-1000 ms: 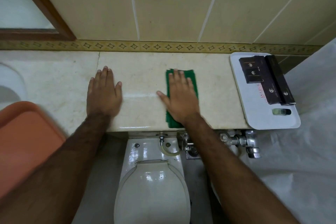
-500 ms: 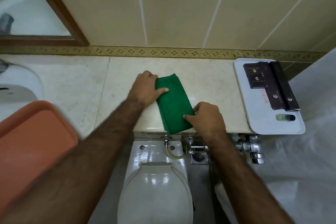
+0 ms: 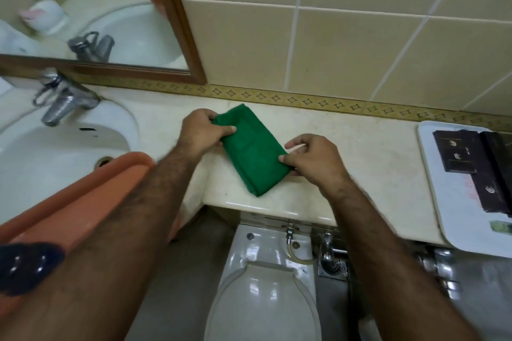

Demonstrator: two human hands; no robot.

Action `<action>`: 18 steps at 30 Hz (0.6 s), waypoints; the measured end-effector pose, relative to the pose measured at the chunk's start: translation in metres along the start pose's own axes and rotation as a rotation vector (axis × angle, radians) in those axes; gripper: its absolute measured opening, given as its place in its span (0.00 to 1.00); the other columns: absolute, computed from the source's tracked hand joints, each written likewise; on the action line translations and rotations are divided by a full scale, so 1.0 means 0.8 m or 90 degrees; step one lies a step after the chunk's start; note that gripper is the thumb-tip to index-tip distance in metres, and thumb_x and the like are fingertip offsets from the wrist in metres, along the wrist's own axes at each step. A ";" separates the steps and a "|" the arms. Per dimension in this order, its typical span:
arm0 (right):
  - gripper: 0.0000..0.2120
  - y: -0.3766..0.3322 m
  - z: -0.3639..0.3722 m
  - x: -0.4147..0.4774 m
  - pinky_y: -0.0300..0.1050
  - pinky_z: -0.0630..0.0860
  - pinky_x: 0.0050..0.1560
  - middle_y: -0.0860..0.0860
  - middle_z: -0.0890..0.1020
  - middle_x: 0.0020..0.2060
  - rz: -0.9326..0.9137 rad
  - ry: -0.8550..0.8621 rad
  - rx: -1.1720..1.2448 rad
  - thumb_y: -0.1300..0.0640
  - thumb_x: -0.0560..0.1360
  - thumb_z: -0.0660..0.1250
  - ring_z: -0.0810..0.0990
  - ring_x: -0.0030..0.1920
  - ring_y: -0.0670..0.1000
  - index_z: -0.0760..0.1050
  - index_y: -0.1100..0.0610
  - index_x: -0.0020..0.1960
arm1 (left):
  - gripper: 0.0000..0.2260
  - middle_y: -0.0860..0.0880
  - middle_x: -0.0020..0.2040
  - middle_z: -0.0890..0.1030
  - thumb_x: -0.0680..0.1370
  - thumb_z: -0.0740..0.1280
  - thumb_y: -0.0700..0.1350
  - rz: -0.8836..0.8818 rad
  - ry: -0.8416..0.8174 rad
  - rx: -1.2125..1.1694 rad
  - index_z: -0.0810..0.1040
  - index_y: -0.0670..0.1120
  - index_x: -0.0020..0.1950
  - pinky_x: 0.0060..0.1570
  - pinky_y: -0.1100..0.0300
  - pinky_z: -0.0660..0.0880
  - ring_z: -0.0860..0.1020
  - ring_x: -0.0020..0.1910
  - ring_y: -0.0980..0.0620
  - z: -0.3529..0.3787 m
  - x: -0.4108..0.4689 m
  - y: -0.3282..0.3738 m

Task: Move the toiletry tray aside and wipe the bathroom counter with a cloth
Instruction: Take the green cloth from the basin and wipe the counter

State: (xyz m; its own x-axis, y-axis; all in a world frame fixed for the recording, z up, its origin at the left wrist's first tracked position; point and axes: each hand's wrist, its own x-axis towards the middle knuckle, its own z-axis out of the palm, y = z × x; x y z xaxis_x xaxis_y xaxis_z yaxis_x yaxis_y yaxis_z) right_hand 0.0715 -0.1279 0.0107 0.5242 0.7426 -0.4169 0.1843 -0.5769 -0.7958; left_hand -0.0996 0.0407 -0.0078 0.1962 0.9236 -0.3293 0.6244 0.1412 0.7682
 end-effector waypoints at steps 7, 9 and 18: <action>0.17 -0.056 0.129 0.052 0.46 0.79 0.64 0.54 0.86 0.57 -0.164 -0.009 -0.223 0.62 0.77 0.72 0.84 0.56 0.53 0.83 0.51 0.65 | 0.22 0.43 0.57 0.84 0.72 0.78 0.53 0.016 0.098 0.321 0.81 0.42 0.61 0.51 0.58 0.73 0.81 0.57 0.44 -0.083 0.065 -0.045; 0.17 -0.050 0.146 0.059 0.47 0.80 0.61 0.54 0.85 0.59 -0.194 -0.005 -0.310 0.60 0.79 0.69 0.83 0.57 0.55 0.81 0.52 0.67 | 0.22 0.42 0.56 0.84 0.73 0.77 0.54 0.015 0.081 0.374 0.82 0.42 0.60 0.50 0.56 0.74 0.81 0.55 0.43 -0.086 0.072 -0.061; 0.26 0.002 0.133 0.067 0.57 0.68 0.71 0.56 0.74 0.71 -0.294 0.056 -0.597 0.39 0.83 0.57 0.68 0.74 0.58 0.69 0.50 0.76 | 0.26 0.43 0.66 0.77 0.78 0.69 0.60 0.101 0.146 0.505 0.75 0.45 0.70 0.69 0.41 0.66 0.72 0.68 0.41 -0.073 0.052 -0.085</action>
State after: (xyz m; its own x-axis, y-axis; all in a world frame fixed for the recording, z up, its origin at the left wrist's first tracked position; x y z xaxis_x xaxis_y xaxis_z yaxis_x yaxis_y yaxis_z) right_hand 0.0112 -0.0522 -0.0596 0.2903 0.9521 -0.0965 0.9326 -0.3041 -0.1945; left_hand -0.1779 0.0905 -0.0415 0.2216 0.9730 -0.0639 0.9656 -0.2099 0.1534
